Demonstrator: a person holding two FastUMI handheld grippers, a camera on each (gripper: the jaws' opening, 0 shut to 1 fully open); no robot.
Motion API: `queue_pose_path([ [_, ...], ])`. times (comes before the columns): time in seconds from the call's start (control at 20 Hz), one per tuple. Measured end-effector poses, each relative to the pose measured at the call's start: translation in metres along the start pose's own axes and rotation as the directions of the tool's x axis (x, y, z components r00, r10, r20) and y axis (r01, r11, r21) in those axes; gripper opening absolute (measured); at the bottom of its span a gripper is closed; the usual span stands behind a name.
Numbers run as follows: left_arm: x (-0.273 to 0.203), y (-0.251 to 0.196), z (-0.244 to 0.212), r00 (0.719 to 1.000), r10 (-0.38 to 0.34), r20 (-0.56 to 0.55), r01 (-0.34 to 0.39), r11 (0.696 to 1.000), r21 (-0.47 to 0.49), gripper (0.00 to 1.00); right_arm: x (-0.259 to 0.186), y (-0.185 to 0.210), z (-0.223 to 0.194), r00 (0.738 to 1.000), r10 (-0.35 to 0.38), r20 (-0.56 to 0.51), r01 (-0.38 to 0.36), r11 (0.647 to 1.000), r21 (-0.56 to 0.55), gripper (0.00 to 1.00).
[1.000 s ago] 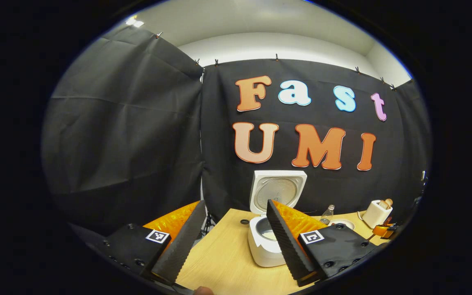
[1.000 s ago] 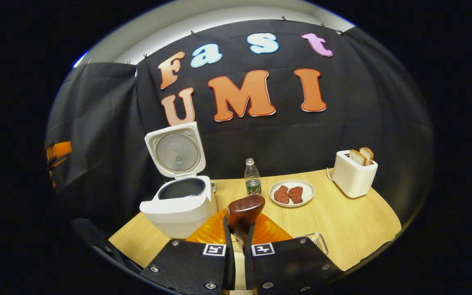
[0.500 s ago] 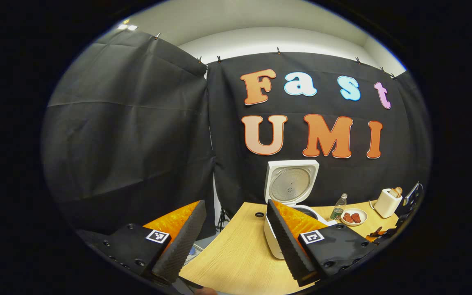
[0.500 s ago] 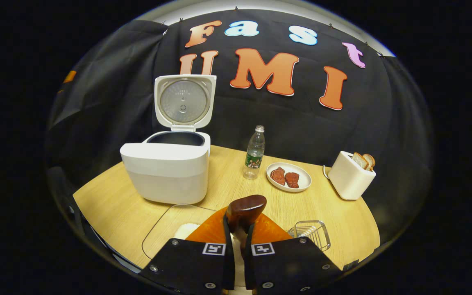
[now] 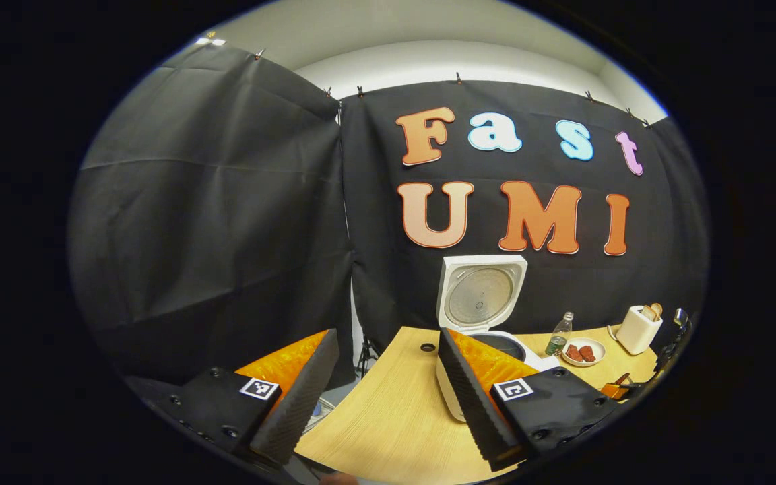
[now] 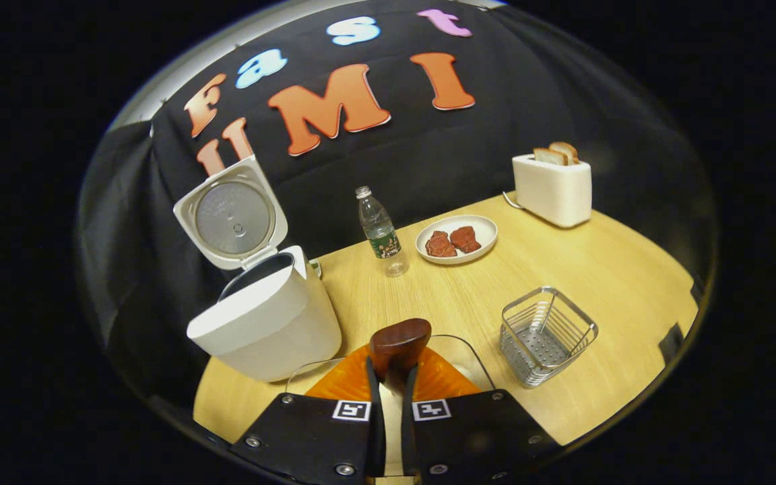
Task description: Close the left gripper, press the button to open the rice cooker; take a wooden spoon from the chopstick holder with the right hand, scoop a spoonful of rice and pour it into the rice cooker, then put the wooden spoon back into the chopstick holder.
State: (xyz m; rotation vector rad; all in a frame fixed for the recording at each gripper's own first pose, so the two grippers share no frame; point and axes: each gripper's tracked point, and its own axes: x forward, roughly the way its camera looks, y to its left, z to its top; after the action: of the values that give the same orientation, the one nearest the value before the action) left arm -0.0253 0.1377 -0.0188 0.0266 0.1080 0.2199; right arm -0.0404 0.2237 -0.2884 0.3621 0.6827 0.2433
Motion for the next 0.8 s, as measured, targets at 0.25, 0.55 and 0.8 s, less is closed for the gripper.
queue_pose_path([
  [0.25, 0.003, -0.004, -0.002, 1.000, -0.005, -0.009, 0.006, 1.000, 0.012, 1.00, 0.009, 0.026, -0.021, 0.997, 0.059, -0.053, -0.049, 0.983, 0.178, 0.09],
  [0.55, 0.004, -0.013, -0.002, 1.000, -0.022, -0.008, 0.022, 1.000, 0.010, 1.00, 0.016, 0.024, -0.022, 0.998, 0.013, -0.065, 0.005, 0.963, 0.268, 0.09],
  [0.8, 0.008, -0.022, -0.002, 0.999, -0.036, -0.007, 0.036, 0.999, 0.002, 1.00, 0.013, 0.028, -0.028, 0.992, 0.054, -0.112, -0.006, 0.920, 0.392, 0.08],
])
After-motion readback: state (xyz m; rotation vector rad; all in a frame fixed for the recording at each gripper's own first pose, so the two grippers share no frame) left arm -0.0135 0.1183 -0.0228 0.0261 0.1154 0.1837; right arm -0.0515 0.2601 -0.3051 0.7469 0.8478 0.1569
